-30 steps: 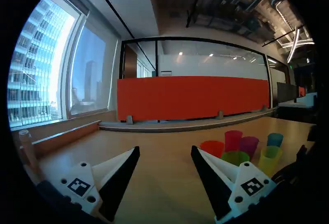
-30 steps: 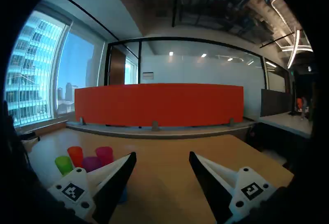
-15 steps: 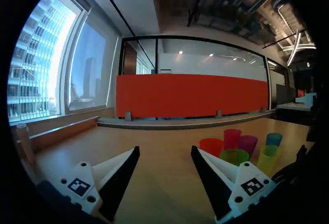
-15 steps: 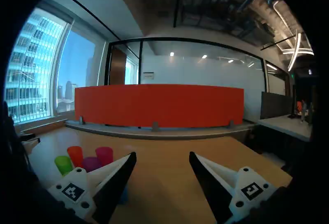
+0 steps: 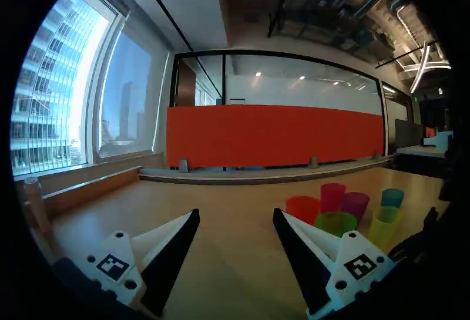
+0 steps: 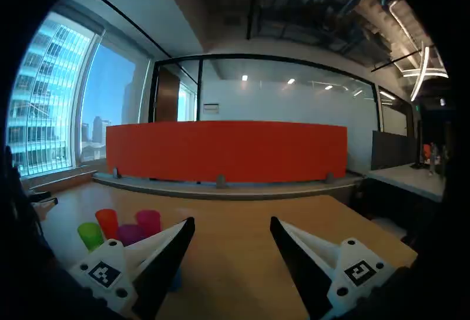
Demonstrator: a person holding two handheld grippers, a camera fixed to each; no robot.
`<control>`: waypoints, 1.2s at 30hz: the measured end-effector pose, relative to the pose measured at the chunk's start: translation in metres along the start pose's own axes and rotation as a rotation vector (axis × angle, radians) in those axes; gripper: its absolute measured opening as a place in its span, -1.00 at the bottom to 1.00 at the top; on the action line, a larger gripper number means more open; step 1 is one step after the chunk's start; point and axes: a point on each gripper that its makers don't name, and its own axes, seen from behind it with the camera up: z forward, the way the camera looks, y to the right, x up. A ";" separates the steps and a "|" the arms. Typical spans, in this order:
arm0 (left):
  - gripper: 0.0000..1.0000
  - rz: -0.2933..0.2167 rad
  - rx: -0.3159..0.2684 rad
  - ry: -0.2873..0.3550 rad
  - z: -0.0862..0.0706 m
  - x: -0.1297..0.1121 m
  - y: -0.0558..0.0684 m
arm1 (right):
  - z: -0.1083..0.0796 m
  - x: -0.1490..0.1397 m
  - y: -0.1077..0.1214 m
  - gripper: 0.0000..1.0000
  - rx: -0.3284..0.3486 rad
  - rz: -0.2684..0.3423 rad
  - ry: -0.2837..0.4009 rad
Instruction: Pour water
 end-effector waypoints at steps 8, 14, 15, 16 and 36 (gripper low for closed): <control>0.85 -0.001 -0.001 0.000 0.000 -0.002 0.000 | -0.003 0.004 0.006 0.99 -0.009 -0.004 0.021; 0.85 0.001 -0.001 0.000 0.000 -0.001 0.000 | -0.004 0.002 0.011 0.98 -0.020 -0.017 0.035; 0.85 0.000 -0.001 0.000 0.000 0.000 0.000 | -0.004 0.002 0.012 0.98 -0.022 -0.021 0.037; 0.85 0.000 -0.001 0.000 0.000 0.000 0.000 | -0.004 0.002 0.012 0.98 -0.024 -0.027 0.046; 0.85 0.000 -0.001 0.000 0.000 0.000 0.000 | 0.016 -0.029 0.007 0.99 -0.050 -0.058 0.072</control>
